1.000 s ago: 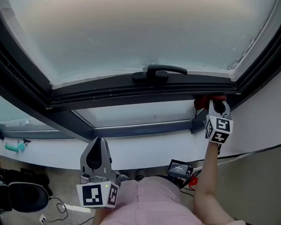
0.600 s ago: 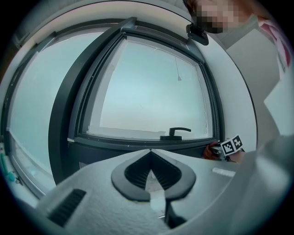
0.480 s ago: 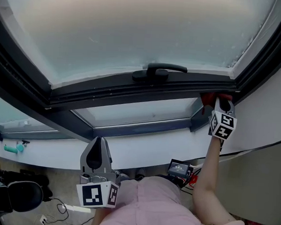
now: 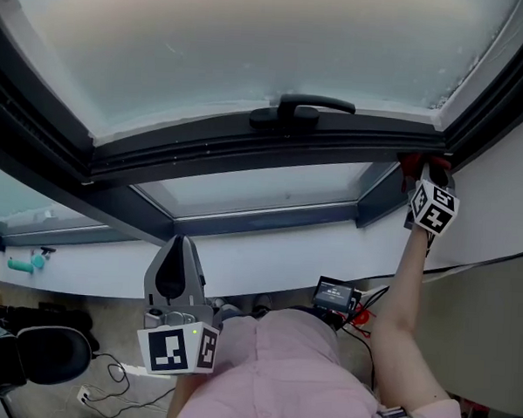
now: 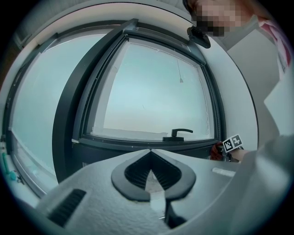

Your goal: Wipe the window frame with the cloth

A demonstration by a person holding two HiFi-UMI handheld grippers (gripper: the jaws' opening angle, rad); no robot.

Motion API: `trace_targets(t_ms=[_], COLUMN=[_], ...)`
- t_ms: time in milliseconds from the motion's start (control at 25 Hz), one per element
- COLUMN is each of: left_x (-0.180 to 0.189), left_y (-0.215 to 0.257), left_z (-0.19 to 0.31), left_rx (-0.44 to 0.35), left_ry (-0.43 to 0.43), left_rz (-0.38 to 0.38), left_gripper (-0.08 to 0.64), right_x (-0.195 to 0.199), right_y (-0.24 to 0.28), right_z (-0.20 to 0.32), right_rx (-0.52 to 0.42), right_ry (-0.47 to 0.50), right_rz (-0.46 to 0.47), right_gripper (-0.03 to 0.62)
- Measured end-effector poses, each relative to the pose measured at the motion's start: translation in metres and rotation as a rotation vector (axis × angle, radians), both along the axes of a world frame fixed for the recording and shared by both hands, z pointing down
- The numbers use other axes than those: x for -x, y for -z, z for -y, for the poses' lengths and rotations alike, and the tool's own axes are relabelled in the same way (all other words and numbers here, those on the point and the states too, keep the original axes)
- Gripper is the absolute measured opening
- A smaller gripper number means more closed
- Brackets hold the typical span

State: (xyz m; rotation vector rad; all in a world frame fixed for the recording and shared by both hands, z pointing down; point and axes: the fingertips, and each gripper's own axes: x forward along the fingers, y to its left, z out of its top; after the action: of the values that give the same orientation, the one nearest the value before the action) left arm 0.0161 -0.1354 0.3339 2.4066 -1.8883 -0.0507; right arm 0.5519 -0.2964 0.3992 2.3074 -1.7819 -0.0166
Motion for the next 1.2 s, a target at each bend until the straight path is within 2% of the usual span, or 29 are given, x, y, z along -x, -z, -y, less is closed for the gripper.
trace_targets(t_ms=[200,840,960,1080,1200], left_x=[0.000,0.007,0.013,0.021,0.029], left_y=[-0.001,0.004,0.004,0.004,0.003], left_z=[-0.003,-0.019,-0.025,-0.030,-0.034], left_rx=[0.002,-0.017,-0.018,-0.020,-0.022], left_ry=[-0.006,-0.010,0.003,0.019,0.032], left_rz=[0.006,0.003,-0.002,-0.001,0.001], left_gripper=[-0.003,-0.003,-0.003,-0.003,-0.003], right_x=[-0.016,-0.022,-0.015,-0.001,0.028], right_y=[-0.002,-0.004,-0.001,0.004,0.014], right_z=[-0.002,-0.001,-0.012,-0.034,-0.058], right_rx=[0.014,0.070,0.069,0.031,-0.014], right_ry=[-0.027,-0.057,-0.071,-0.067,-0.014], right_rz=[-0.002,-0.003,0.010,0.034,0.051], right_gripper=[0.069,0.069,0.067,0.067,0.067])
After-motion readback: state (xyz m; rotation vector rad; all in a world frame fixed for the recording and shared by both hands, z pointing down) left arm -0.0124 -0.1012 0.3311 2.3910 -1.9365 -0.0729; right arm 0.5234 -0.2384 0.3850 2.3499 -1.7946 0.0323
